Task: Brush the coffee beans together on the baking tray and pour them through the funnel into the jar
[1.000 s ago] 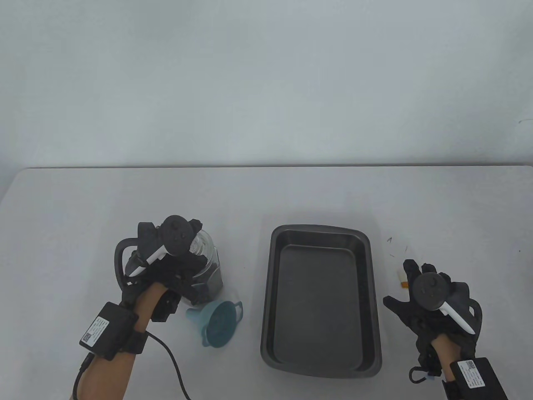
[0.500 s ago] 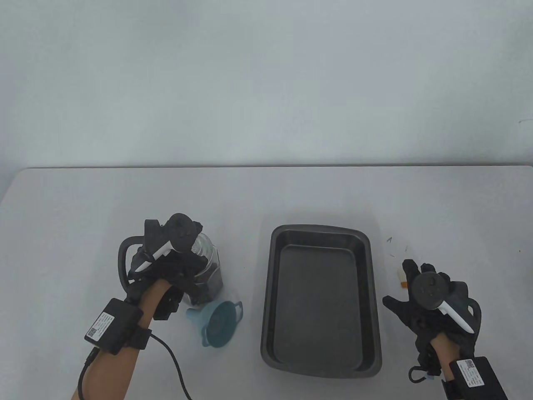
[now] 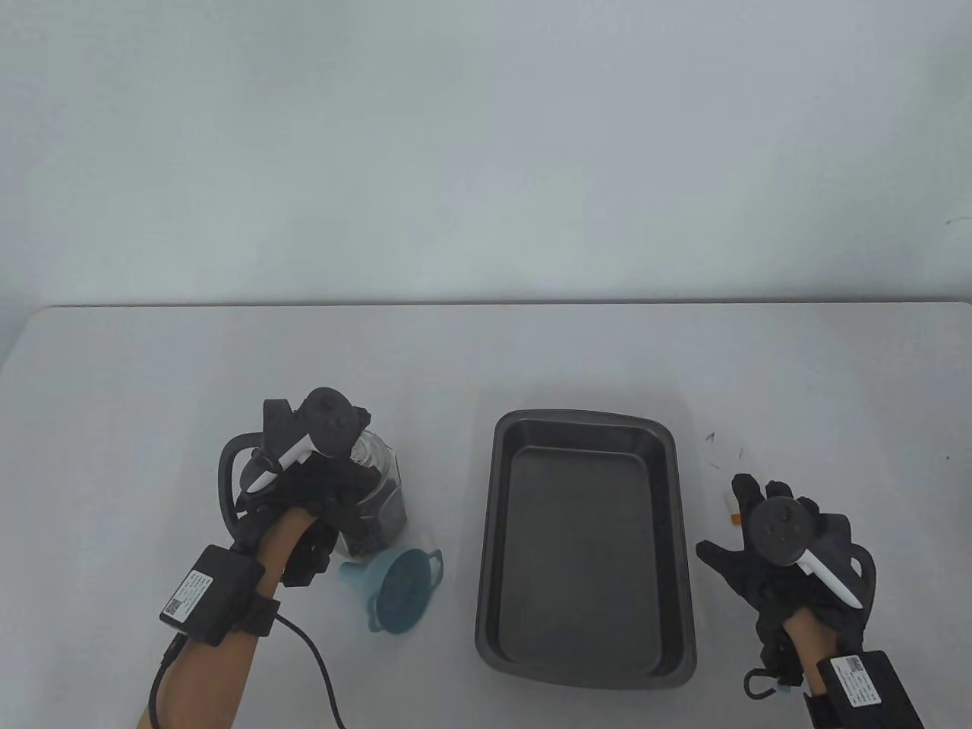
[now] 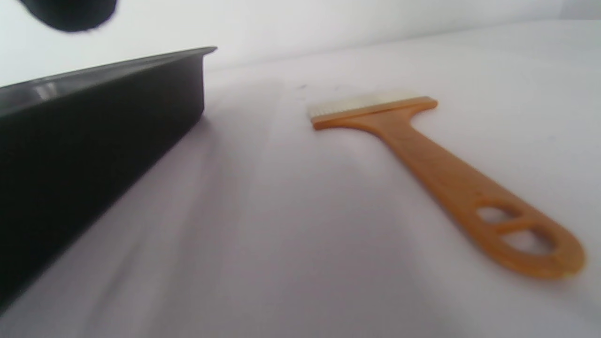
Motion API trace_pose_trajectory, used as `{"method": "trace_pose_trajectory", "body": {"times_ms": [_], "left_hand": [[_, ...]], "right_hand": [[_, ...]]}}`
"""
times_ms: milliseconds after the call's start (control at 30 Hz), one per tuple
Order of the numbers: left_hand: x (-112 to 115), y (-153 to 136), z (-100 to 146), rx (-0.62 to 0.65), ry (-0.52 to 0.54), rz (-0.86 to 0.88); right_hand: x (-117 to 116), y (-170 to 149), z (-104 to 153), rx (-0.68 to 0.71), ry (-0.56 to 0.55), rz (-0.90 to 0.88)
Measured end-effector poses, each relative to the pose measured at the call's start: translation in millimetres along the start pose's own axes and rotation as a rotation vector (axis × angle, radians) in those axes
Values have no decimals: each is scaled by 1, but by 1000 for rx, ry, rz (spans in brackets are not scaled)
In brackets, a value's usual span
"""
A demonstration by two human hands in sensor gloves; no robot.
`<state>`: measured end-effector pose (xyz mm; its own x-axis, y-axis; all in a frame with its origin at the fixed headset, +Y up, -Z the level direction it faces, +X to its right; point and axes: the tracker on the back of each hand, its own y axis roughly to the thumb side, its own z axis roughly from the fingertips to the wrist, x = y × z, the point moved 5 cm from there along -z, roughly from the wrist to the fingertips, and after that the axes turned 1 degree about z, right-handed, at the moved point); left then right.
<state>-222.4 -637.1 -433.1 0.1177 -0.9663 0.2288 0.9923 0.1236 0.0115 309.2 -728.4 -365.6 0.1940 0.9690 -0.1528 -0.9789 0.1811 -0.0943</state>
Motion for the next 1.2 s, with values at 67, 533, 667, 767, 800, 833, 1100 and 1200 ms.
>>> {"method": "trace_pose_trajectory", "body": {"times_ms": [67, 533, 667, 767, 800, 833, 1100, 1200], "left_hand": [[2, 0, 4, 4, 12, -1], [13, -8, 108, 119, 288, 69], [55, -14, 123, 100, 174, 68], [77, -19, 123, 88, 90, 66], [85, -21, 121, 61, 31, 48], [89, -23, 121, 46, -4, 32], [94, -23, 115, 40, -71, 24], [93, -23, 117, 36, -61, 3]], "right_hand": [[0, 0, 0, 1, -1, 0], [1, 2, 0, 18, -9, -11], [1, 4, 1, 24, -12, -11], [0, 5, 1, 27, -12, -7], [0, 5, 1, 27, -13, -6], [0, 5, 1, 28, -13, -6], [0, 1, 0, 23, -11, -2], [0, 0, 0, 23, -11, -8]]}}
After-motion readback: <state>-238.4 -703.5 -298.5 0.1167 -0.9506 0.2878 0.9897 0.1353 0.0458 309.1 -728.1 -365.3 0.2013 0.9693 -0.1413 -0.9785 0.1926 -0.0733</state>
